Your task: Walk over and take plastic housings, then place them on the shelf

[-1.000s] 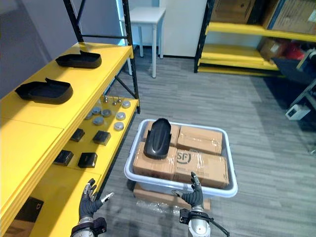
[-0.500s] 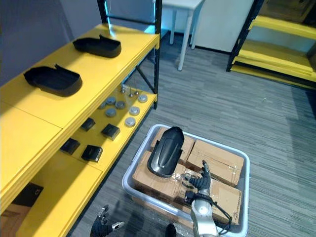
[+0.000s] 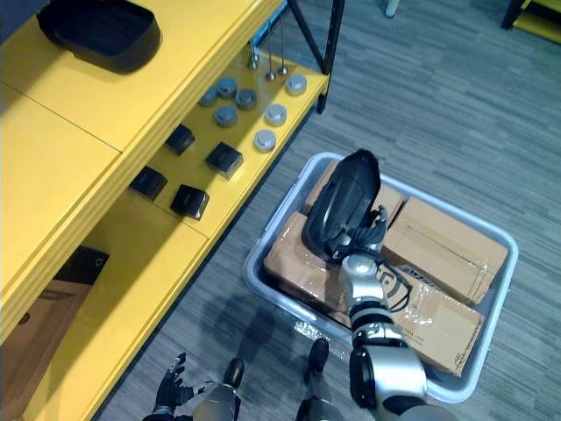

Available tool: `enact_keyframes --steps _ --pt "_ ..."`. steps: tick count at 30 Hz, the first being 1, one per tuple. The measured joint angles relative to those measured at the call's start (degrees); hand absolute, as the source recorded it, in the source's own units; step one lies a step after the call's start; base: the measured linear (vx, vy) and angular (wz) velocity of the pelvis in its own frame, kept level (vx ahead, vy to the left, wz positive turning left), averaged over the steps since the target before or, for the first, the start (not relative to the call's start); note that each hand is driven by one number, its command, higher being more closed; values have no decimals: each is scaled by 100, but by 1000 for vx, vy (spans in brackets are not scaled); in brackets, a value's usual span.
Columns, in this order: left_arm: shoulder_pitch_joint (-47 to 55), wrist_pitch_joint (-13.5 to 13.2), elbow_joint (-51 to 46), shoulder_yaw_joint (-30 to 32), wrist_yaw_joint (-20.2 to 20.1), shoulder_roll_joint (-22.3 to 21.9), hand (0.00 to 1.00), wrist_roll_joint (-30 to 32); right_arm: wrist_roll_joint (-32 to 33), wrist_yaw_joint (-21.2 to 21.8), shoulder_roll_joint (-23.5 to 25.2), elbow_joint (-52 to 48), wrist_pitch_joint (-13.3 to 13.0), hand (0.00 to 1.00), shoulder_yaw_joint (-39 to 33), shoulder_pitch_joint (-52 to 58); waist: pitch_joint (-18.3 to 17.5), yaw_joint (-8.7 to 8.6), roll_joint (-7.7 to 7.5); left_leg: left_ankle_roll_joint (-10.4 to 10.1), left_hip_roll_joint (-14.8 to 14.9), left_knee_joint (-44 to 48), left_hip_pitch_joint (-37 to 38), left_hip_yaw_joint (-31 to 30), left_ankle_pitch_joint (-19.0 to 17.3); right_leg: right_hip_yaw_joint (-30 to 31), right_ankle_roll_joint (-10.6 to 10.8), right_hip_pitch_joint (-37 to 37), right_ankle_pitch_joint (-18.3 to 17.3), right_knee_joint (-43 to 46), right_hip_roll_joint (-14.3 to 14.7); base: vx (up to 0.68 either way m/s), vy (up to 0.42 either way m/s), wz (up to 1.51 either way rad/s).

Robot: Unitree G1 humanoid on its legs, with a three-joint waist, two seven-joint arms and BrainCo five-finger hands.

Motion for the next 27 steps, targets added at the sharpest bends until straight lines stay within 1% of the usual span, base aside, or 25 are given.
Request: enact_keyframes --steps 2,4,6,9,10,12,16,17,21,24,27 --pt "-158 -28 103 -147 39 67 0 -59 16 -34 -173 301 40 0 31 -160 42 40 4 -6 1 138 -146 -10 -77 17 21 -92 29 0 15 -16 28 -4" --pt "-230 -29 168 -151 100 67 0 -107 29 -131 -186 339 95 0 100 -175 67 37 4 -6 2 222 -228 -16 -110 19 31 -141 36 0 23 -3 34 -2" --pt "-297 -26 224 -186 135 75 0 -140 24 -217 -186 342 96 0 155 -239 69 39 3 -4 -2 283 -309 -14 -116 28 49 -198 50 0 25 6 38 -3" --pt "-381 -30 316 -197 171 83 0 -223 36 -300 -224 597 125 0 206 -507 98 44 -1 -5 -3 332 -403 -14 -124 49 78 -268 72 0 29 14 41 -1" --pt "-407 -30 318 -200 207 82 0 -268 54 -330 -270 660 147 0 209 -551 128 68 -5 -3 -3 345 -406 -14 -125 55 80 -268 73 0 30 21 44 -1" --pt "-418 -36 335 -204 247 83 0 -373 114 -334 -350 728 221 0 216 -570 135 97 -6 4 -7 347 -411 -17 -129 63 80 -268 74 0 28 32 55 0" --pt "-464 -52 399 -204 249 96 0 -513 233 -336 -376 788 225 0 223 -658 170 93 -9 8 -14 349 -414 -20 -132 71 82 -267 75 0 22 26 44 0" --pt "-500 -50 441 -204 252 97 0 -567 253 -338 -384 808 225 100 224 -678 171 94 -10 8 -14 348 -416 -28 -132 69 82 -267 75 0 23 21 41 2" --pt "-569 -60 537 -267 262 131 0 -699 347 -370 -545 966 237 100 220 -758 173 94 -13 8 -16 346 -418 -50 -131 63 82 -265 75 0 21 21 39 1" --pt "-572 -58 541 -288 269 143 0 -772 470 -278 -695 1141 280 100 204 -848 174 92 -14 8 -15 341 -417 -59 -131 59 82 -264 75 0 24 25 43 1" --pt "-574 -49 536 -319 266 162 0 -851 662 -165 -775 1438 442 100 166 -1064 174 91 -14 7 -17 340 -417 -109 -131 28 82 -252 75 0 25 19 25 4"
